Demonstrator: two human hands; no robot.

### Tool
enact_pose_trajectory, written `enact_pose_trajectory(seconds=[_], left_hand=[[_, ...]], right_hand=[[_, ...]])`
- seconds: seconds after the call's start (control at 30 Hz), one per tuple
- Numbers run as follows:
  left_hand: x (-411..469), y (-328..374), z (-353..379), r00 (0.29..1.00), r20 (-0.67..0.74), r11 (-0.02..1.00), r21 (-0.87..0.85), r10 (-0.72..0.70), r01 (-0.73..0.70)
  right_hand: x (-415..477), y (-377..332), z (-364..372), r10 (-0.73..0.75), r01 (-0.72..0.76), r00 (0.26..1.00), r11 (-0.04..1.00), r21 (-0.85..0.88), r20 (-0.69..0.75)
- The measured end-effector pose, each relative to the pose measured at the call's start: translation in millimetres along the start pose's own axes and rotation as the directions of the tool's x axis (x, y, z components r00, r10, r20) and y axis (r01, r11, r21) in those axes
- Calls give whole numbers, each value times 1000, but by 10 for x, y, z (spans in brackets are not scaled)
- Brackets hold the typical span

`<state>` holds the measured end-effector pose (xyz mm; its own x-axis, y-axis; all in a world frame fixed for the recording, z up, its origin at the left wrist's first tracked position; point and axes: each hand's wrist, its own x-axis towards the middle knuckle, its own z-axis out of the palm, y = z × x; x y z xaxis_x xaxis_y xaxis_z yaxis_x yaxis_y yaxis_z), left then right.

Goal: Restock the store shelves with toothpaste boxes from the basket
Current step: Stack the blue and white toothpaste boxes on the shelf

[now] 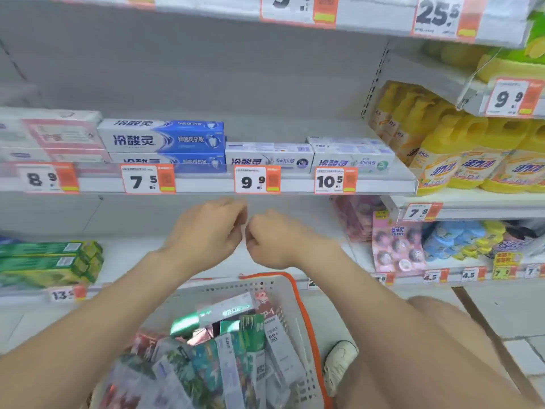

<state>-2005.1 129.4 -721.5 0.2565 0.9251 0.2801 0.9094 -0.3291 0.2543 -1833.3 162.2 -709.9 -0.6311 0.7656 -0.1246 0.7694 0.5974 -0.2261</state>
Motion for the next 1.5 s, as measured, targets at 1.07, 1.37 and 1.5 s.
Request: enact_pose_trajectory(seconds=[1.07, 1.37, 1.5], left_hand=[[-1868, -752, 749, 608, 782, 957, -53, -139, 286], [-1652, -565, 446, 705, 678, 666, -431, -207, 609], [-1577, -642, 291, 749, 593, 566, -523, -295, 637]], right_hand=[[-724, -563, 1974, 375, -606, 774, 671, 427, 510], [-539, -566, 1650, 342, -567, 818, 336, 752, 463], [-474, -591, 1505, 403, -515, 828, 273, 813, 389]])
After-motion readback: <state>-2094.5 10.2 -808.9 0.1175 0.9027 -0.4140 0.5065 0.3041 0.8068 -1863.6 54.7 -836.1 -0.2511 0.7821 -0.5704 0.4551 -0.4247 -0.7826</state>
